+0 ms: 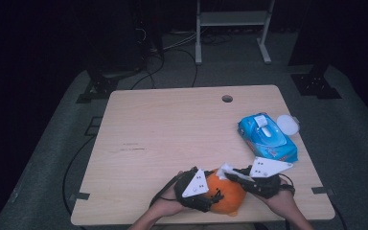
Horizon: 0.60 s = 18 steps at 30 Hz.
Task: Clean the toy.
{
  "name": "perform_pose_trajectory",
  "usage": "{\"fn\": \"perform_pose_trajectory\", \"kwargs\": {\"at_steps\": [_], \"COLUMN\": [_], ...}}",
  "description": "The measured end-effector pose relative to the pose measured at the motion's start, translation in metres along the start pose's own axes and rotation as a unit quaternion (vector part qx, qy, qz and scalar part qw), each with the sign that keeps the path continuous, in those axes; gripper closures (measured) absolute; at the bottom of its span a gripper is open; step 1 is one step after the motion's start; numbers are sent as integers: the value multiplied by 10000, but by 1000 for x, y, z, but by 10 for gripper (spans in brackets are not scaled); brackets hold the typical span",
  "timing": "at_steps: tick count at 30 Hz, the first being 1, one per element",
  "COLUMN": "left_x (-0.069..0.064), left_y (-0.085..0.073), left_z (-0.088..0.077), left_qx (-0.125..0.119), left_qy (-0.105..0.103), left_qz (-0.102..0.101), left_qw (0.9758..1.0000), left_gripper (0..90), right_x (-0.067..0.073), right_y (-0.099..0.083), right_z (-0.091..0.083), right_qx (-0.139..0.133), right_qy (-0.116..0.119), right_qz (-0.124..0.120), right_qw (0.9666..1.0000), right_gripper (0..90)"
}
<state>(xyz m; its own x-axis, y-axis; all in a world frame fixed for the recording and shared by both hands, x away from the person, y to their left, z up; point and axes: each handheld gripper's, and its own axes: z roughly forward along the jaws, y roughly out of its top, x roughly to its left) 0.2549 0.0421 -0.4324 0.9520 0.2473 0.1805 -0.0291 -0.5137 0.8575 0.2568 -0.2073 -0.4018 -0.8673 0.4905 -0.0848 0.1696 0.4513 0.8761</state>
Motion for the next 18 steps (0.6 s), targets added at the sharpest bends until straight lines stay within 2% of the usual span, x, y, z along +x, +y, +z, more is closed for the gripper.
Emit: {"fn": "perform_pose_trajectory", "kwargs": {"at_steps": [2, 4, 5, 7, 8, 10, 12, 15, 16, 18], "left_x": [0, -3, -5, -9, -10, -8, -4, 0, 0, 0], "left_y": [-1, 2, 3, 5, 5, 2, -1, -4, -3, 3], "left_z": [0, 2, 3, 5, 5, 3, 1, 1, 1, 2], "left_qx": [-25, -30, -22, -13, 33, 11, 32, 9, 0, 92], "left_qy": [-13, 21, 28, 53, 77, 52, 19, -51, -64, -99], "left_qz": [-4, 74, 157, 320, 371, 294, 202, 26, -21, 3], "left_qw": [10000, 10000, 9999, 9995, 9993, 9996, 9998, 10000, 10000, 9999], "left_gripper": [263, 257, 255, 250, 248, 248, 251, 251, 251, 217], "right_x": [-5, -1, 3, 14, 20, 26, 20, 4, 0, 0], "right_y": [-7, -5, -3, 6, 10, 14, 12, 2, -2, -1], "right_z": [-4, -6, -5, 1, 5, 10, 10, 8, 6, 5], "right_qx": [16, -29, -72, -231, -210, -91, -65, 98, 103, 48], "right_qy": [27, 76, 135, 414, 464, 355, 301, -28, -44, 1], "right_qz": [163, 182, 144, 51, -80, -308, -223, -127, -10, 8], "right_qw": [9999, 9998, 9998, 9989, 9987, 9989, 9993, 9999, 9999, 10000], "right_gripper": [808, 808, 808, 808, 807, 807, 808, 808, 808, 807]}}
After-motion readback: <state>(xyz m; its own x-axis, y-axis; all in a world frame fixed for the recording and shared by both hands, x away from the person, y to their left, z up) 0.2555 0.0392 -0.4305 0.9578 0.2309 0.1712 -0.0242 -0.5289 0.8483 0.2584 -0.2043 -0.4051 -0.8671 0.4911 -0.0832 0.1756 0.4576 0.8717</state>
